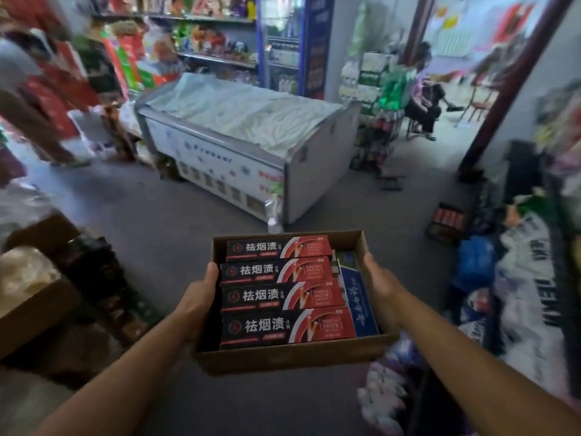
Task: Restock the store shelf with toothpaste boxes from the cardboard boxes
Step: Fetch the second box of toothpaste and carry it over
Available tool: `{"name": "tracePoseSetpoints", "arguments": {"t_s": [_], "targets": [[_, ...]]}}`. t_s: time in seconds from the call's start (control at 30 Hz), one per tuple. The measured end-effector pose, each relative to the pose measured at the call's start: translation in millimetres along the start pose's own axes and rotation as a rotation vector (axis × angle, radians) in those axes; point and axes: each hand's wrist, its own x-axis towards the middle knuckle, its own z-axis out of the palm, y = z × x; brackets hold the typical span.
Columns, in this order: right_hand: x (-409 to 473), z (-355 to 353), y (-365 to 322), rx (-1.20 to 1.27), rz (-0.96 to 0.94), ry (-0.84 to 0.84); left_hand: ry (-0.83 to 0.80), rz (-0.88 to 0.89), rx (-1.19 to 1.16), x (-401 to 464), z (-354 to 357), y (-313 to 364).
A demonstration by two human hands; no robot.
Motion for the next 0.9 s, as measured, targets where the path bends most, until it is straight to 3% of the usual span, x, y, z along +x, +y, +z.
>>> {"name": "tracePoseSetpoints", "arguments": {"t_s": [0.47,0.67,0.9], "targets": [[257.1,-129.2,-169.0,0.324,-0.031,0.521,-0.467,0.192,0.226,305.0,269.4,289.1],[380.4,-212.0,-240.1,0.406,-0.017,0.66,-0.566,0.267,0.316,394.6,415.7,419.2],[529.6,-322.0,-328.2,0.504,0.029,0.789,-0.672,0.299,0.374,505.4,613.2,520.7]]}}
